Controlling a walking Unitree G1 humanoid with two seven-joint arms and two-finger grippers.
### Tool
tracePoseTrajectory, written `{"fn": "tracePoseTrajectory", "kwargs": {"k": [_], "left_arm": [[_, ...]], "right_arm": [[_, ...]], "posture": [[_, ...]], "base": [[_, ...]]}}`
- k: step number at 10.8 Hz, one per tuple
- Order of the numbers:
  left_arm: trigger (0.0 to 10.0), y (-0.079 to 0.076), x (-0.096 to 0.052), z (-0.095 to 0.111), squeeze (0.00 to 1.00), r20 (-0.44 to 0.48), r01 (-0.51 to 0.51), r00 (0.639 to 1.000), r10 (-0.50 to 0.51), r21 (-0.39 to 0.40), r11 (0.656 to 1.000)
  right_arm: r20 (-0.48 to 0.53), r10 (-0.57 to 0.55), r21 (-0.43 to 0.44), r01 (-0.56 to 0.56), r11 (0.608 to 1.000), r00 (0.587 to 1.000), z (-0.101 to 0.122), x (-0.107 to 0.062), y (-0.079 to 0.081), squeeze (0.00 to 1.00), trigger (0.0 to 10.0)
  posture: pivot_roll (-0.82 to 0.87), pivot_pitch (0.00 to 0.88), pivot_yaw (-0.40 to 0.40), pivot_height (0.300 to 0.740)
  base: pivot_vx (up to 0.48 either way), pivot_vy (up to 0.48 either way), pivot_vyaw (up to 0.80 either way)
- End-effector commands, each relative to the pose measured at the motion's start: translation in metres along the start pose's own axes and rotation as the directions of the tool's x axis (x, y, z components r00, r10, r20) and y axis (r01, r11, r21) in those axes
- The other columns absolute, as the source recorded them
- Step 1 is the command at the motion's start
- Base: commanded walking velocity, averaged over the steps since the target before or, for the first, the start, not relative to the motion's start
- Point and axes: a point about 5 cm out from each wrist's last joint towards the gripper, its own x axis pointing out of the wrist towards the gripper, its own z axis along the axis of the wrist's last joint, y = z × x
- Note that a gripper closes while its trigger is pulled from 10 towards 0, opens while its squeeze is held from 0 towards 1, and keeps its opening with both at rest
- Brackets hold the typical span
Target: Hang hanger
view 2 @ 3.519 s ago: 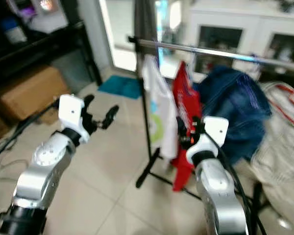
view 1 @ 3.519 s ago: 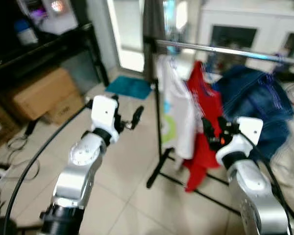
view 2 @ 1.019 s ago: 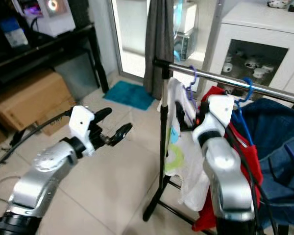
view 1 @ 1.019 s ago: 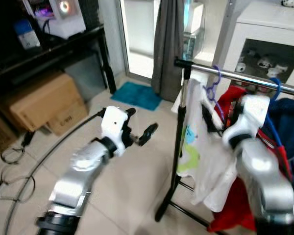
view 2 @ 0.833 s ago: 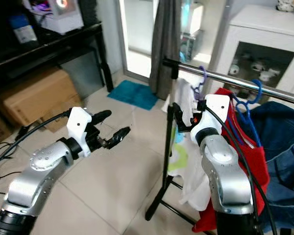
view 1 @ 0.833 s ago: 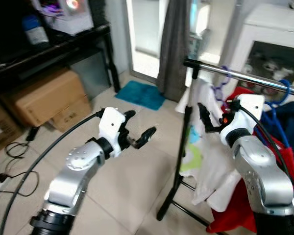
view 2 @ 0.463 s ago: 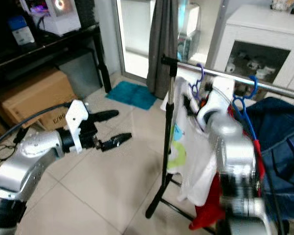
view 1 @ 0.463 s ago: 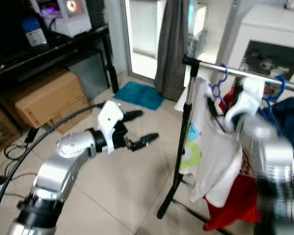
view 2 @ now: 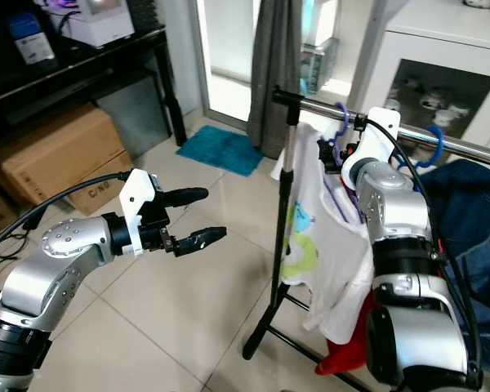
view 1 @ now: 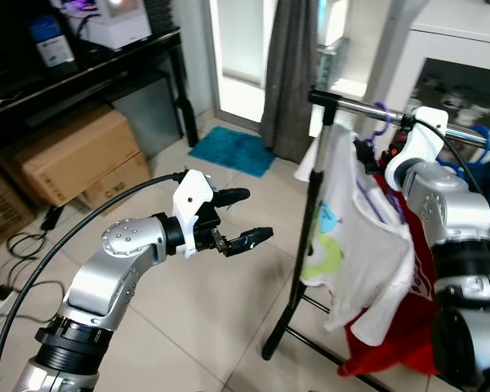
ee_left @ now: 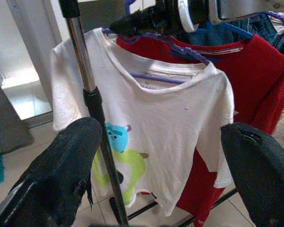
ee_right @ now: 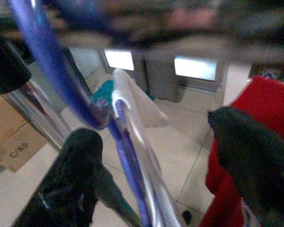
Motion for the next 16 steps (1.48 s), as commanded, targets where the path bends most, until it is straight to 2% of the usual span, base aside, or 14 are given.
{"fn": "tracePoseTrajectory", "kwargs": {"k": [1,5,10,13,16], "left_arm": [[10.0,0.001,0.000,0.004,0.00,0.003,0.001,1.000,-0.001,0.019,1.000],[10.0,0.001,0.000,0.003,0.00,-0.002,0.007,1.000,-0.007,0.021,1.000],[10.0,0.002,0.001,0.003,0.00,-0.011,0.016,1.000,-0.016,0.027,1.000],[10.0,0.003,0.002,0.003,0.00,-0.018,0.015,1.000,-0.014,0.034,0.999],[10.0,0.007,0.000,0.000,0.00,-0.008,-0.039,0.999,0.040,0.023,0.999]], "right_arm": [[0.005,0.007,0.000,-0.007,1.000,1.000,0.003,0.002,-0.001,0.00,0.0],[-0.034,0.007,-0.010,-0.007,1.000,0.999,-0.001,0.009,-0.007,0.00,0.0],[-0.076,0.019,0.002,-0.019,1.000,0.997,-0.009,0.006,-0.015,0.00,0.0],[-0.073,0.035,0.008,-0.034,0.999,0.997,-0.009,0.004,-0.014,0.00,0.0],[-0.063,0.060,0.011,-0.060,0.998,0.996,-0.013,-0.002,-0.007,0.00,0.0]], "posture": [[-0.11,0.000,0.052,0.740],[-0.11,0.000,0.049,0.740],[-0.12,0.000,0.058,0.740],[-0.12,0.000,0.065,0.740],[-0.12,0.000,0.078,0.740]], "base": [[0.000,0.000,0.00],[0.000,0.000,0.00],[0.000,0.000,0.00],[0.000,0.000,0.00],[0.000,0.000,0.00]]}}
